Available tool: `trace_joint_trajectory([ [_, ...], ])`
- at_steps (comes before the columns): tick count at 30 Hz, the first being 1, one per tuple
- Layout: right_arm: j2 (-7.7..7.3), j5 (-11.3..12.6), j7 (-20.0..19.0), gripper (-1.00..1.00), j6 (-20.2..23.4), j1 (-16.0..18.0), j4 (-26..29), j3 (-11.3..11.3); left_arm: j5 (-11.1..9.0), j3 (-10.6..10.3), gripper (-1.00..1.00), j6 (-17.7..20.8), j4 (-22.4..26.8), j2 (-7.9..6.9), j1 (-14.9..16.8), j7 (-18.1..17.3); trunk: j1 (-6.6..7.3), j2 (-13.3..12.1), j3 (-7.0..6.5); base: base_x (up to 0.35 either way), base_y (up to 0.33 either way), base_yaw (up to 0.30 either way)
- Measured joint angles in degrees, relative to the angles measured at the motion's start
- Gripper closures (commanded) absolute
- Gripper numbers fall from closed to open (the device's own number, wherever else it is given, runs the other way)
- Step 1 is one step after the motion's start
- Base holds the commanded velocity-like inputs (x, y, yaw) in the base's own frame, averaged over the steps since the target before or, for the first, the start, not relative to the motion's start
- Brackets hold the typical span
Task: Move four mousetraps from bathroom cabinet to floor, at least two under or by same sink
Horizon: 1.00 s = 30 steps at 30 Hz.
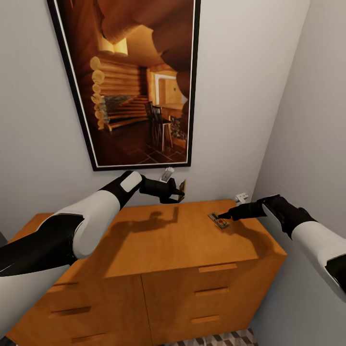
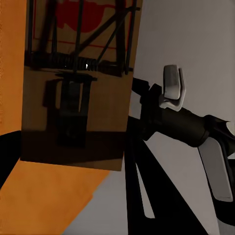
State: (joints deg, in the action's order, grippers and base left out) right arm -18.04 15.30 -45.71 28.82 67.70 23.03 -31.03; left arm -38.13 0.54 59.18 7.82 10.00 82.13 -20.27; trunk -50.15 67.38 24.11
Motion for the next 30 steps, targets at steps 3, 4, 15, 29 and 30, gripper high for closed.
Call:
trace_joint_trajectory([
  [3,0.00,0.00,0.00,-1.00,0.00,0.00,-0.04,0.00,0.00,0.00,1.00,0.00,0.00,0.00,0.00,0.00,-0.66,1.20,0.54,0.000,0.000,0.000],
  [4,0.00,0.00,0.00,-1.00,0.00,0.00,-0.05,0.00,0.00,0.00,1.00,0.00,0.00,0.00,0.00,0.00,-0.88,1.61,0.72,0.000,0.000,0.000],
  [15,0.01,0.01,0.06,-1.00,0.00,0.00,-0.12,0.00,-0.05,0.03,1.00,0.01,0.00,0.00,0.00,0.00,-1.32,2.43,1.08,0.000,0.000,0.000],
  [29,0.08,0.00,0.36,-1.00,0.00,0.01,-0.15,-0.09,0.00,0.00,1.00,0.00,0.00,0.00,0.00,0.00,-2.86,5.22,2.34,0.000,0.000,0.000],
  [30,0.08,0.00,0.37,-1.00,0.00,0.01,-0.16,-0.09,0.00,0.00,1.00,0.00,0.00,0.00,0.00,0.00,-3.08,5.62,2.52,0.000,0.000,0.000],
])
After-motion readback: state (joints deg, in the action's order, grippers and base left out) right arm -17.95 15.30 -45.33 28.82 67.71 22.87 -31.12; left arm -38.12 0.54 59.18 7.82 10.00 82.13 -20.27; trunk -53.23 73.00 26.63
